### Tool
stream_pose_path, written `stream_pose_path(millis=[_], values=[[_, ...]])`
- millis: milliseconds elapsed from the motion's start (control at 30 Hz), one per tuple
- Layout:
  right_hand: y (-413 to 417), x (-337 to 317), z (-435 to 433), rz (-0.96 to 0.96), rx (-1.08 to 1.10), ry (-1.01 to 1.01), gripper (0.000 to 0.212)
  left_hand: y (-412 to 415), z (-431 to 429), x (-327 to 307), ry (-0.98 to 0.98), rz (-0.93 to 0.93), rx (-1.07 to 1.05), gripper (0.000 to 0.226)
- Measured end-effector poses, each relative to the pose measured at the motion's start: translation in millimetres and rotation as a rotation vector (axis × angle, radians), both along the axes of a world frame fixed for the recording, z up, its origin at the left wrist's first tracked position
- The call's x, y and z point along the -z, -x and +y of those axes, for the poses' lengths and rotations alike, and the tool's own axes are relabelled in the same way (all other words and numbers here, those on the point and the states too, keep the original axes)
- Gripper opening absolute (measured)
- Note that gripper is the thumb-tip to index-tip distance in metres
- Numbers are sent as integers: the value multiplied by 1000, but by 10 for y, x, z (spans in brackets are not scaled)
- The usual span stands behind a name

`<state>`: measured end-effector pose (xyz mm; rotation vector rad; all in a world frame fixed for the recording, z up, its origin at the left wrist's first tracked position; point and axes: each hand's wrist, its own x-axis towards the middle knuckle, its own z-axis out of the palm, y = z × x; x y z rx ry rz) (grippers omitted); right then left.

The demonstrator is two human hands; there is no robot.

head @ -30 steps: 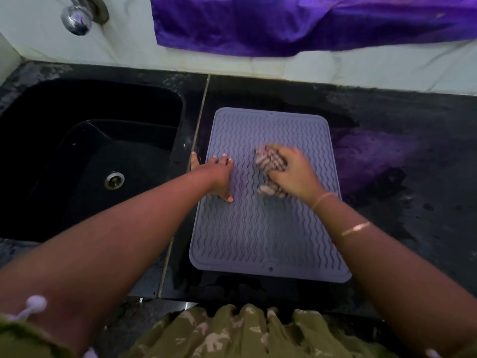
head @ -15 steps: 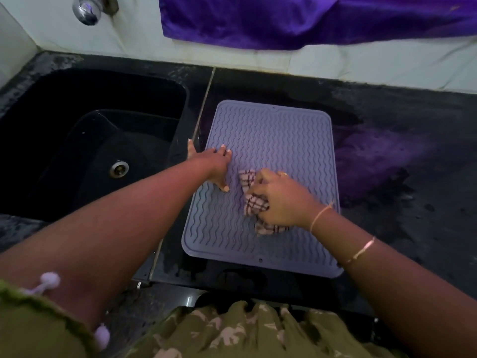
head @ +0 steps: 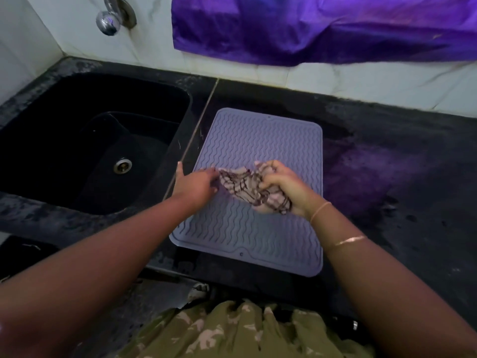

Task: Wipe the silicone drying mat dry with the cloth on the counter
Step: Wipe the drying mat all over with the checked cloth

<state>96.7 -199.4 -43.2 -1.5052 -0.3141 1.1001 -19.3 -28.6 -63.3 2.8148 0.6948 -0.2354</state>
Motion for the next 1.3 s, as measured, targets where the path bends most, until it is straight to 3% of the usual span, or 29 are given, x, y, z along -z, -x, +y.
stream_pose_path(millis=[67,167,267,400,533,633,933,1033,1100,1200,1300], values=[[-107,12,109,29,-28,11,29,94,29,12,33,15,5,35],[-306,53,222,-421,56,213,37,173,93,30,41,117,48,49],[-358,27,269,-622,190,191,33,219,112,46,35,197,90,59],[-137,60,397,-1094,-22,235,35,140,130,-30,41,322,136,77],[45,240,507,-1183,-352,722,74,121,203,-109,44,459,208,98],[119,294,507,-1337,-461,798,62,162,183,-70,11,475,238,108],[768,282,74,-1483,-581,644,53,189,144,2,-35,434,229,109],[825,255,-57,-1446,-644,576,53,193,127,-29,-50,444,240,106],[789,195,-74,-1307,-560,494,48,195,130,-47,-51,443,252,106],[574,77,96,-1100,-238,419,39,199,129,-73,-37,448,258,110],[285,47,361,-1060,-13,635,45,179,119,-94,-44,471,250,112]])
